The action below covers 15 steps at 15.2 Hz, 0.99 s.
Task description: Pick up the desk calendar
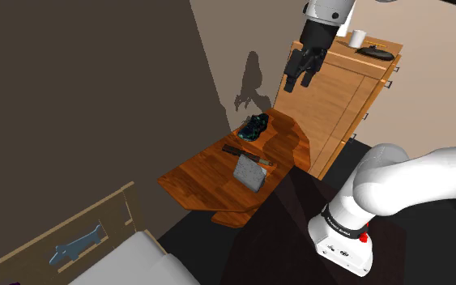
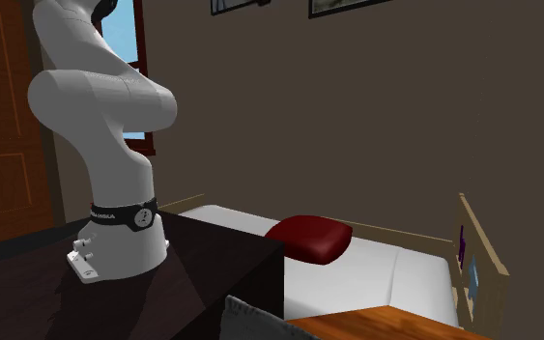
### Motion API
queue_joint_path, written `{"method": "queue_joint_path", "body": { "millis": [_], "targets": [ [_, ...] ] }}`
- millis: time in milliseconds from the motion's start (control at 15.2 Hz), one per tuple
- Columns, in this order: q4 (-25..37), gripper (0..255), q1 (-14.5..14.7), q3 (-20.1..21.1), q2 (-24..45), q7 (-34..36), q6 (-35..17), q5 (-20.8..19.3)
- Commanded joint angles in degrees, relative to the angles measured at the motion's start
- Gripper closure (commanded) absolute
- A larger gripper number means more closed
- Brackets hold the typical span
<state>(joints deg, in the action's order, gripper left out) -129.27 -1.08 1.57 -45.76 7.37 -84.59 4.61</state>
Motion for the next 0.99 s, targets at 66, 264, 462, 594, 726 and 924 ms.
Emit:
{"method": "queue_joint_path", "body": {
  "millis": [66, 264, 462, 594, 726, 924],
  "targets": [
    [-2.48, 0, -0.05, -0.26, -0.85, -0.49, -1.78, -0.13],
    [-9.59, 0, -0.23, -1.06, -2.99, -1.94, -7.17, -0.53],
    [-16.22, 0, -0.49, -1.92, -4.48, -3.41, -12.73, -0.96],
    [-20.37, 0, -0.7, -2.55, -5.06, -4.4, -16.58, -1.28],
    [-24.31, 0, -0.96, -3.21, -5.24, -5.43, -20.61, -1.59],
    [-29.78, 0, -1.38, -4.3, -4.67, -7.03, -27.08, -2.11]
  ]
}}
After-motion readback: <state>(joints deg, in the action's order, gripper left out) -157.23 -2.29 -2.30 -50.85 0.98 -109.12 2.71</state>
